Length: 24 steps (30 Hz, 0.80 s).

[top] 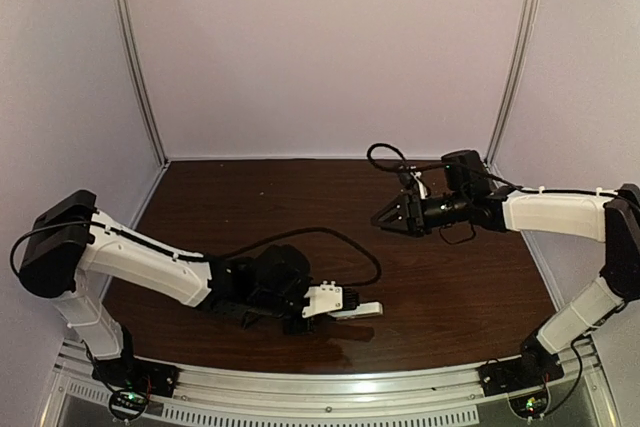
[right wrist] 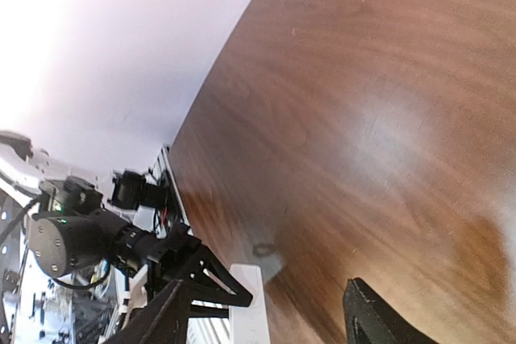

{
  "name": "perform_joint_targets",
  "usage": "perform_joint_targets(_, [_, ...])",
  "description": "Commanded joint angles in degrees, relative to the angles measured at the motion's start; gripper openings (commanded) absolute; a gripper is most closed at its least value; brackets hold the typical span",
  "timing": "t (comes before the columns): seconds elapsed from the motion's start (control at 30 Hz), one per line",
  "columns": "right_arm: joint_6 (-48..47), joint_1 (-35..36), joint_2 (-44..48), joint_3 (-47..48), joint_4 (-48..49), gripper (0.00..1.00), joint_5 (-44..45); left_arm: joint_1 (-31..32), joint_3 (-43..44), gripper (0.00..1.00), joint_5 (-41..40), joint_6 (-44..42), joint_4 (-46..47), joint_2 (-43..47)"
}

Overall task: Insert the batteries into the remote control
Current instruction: Place the remote control at the center of the board.

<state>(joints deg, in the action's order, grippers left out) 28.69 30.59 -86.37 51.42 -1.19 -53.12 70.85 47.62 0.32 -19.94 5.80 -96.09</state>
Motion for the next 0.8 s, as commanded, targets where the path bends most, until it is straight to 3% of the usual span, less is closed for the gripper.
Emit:
perform_joint_targets(0.0, [4.3, -5.63, 5.09, -2.07, 6.0, 0.69, 5.21, -6.88, 3.81, 0.03, 12.62, 16.95, -0.99, 1.07])
perform_joint_targets(0.17, [1.21, -7.58, 8.27, -2.55, 2.46, 0.73, 7.68, -13.27, 4.61, 0.01, 22.25, 30.56, 3.0, -0.43])
perform_joint_targets(0.4, [0.75, -7.61, 9.0, -5.04, 2.57, 0.73, 7.21, -19.51, 6.77, 0.0, 28.02, 49.1, 9.32, -5.04])
perform_joint_targets(0.77, [0.61, -7.65, 8.24, -6.02, 2.27, 0.75, 6.81, -22.96, 5.09, 0.0, 26.22, 66.83, 19.49, -11.57])
